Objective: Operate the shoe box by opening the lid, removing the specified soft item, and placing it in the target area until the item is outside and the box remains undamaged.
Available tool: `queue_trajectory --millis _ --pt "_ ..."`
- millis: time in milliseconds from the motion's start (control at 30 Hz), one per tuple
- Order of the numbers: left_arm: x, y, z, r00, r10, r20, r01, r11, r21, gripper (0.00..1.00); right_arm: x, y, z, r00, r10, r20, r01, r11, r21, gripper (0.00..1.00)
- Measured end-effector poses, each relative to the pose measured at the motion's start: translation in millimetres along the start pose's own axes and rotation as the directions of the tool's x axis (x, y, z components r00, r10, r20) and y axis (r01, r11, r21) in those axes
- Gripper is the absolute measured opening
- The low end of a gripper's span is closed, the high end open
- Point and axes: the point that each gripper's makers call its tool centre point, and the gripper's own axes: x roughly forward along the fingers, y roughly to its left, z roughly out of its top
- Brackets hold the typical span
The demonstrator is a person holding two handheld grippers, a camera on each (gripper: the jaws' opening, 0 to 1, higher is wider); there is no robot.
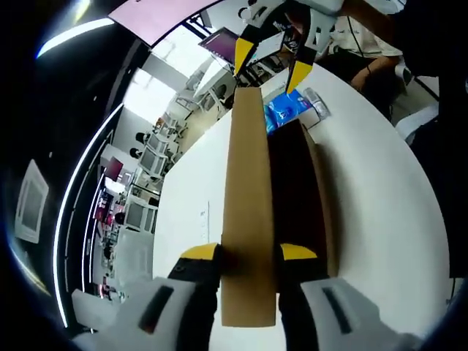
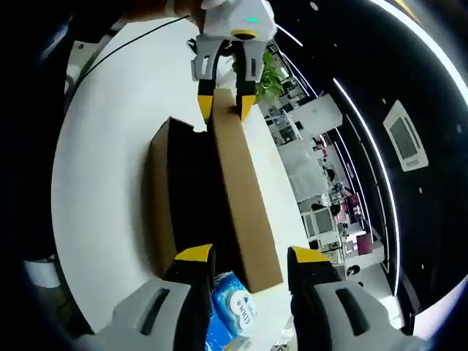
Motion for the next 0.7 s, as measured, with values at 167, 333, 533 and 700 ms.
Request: queue_trajectory --millis 167,333,533,700 --pt "0 -1.4 0.8 1.000 0.000 -0.014 0.001 1.000 0.015 0.30 25 -2 8.1 1.000 0.002 -0.015 -0.003 0.998 -0.061 0.40" --pt "2 -2.3 1.7 1.000 0.001 -0.017 0.000 1.000 0.022 0.30 31 -4 9.9 1.000 0.018 -0.017 -0.019 0.997 -0.080 0.40" --pt "2 -2.3 2.5 1.000 -0.001 -0.015 0.002 1.000 0.025 0.30 38 -5 2.7 0.999 0.035 -0.040 -0.038 0.995 -0.090 0.39" --pt "3 -3.1 3.5 1.000 -0.001 -0.017 0.001 1.000 0.027 0.30 41 0 -0.2 0.998 0.051 -0.038 -0.054 0.995 -0.086 0.33"
